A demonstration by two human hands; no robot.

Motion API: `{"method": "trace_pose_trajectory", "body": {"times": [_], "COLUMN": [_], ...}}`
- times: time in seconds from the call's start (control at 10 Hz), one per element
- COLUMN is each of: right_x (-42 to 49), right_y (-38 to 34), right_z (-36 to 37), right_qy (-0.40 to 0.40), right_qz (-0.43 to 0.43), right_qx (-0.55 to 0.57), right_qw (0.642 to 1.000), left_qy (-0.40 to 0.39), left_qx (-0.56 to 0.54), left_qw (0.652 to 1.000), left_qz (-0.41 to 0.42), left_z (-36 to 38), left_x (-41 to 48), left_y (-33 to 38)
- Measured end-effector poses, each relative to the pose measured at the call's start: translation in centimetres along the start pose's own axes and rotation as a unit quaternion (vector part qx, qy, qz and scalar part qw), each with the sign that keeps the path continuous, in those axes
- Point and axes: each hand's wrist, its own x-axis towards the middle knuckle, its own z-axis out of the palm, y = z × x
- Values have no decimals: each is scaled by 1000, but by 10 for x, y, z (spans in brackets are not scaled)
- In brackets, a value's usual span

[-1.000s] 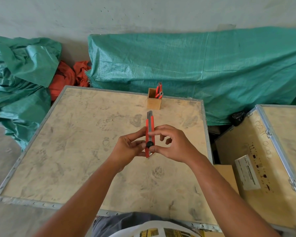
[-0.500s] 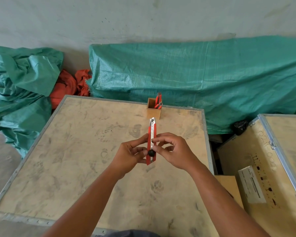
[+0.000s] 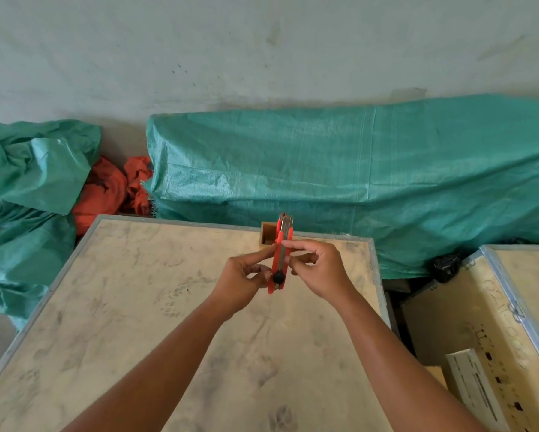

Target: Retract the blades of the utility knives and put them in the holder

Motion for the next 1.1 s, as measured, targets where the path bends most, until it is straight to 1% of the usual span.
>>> {"method": "trace_pose_trajectory", "body": {"times": [0.2, 0.3, 0.4, 0.5, 0.6, 0.7, 0.8, 0.9, 1.0, 1.1], "right_x": [76, 105, 122, 130, 128, 127, 127, 125, 119, 115], "right_y": [18, 35, 47, 63, 76, 85, 91, 92, 91, 88], "right_z": [11, 23, 36, 50, 60, 66, 70, 73, 71, 67], "right_qy": [80, 124, 152, 147, 145, 142, 135, 134, 115, 117], "right_qz": [-23, -50, -95, -108, -121, -117, -98, -91, -94, -90], "right_qx": [-2, -30, -82, -118, -144, -161, -174, -175, -176, -160], "right_qw": [997, 991, 980, 976, 971, 970, 970, 971, 973, 976], "left_qy": [61, 77, 66, 27, 12, 4, 0, 9, 19, 35], "left_qx": [31, 73, 103, 113, 110, 99, 88, 85, 80, 68], "left_qw": [998, 994, 990, 987, 987, 989, 990, 990, 991, 993], "left_qz": [-2, -39, -65, -106, -118, -109, -111, -112, -104, -94], "left_z": [-15, -18, -16, -9, -3, -2, -5, -5, -3, 1], "left_x": [80, 111, 134, 150, 161, 165, 165, 166, 164, 160], "left_y": [-9, -26, -42, -59, -78, -88, -93, -100, -100, -94]}}
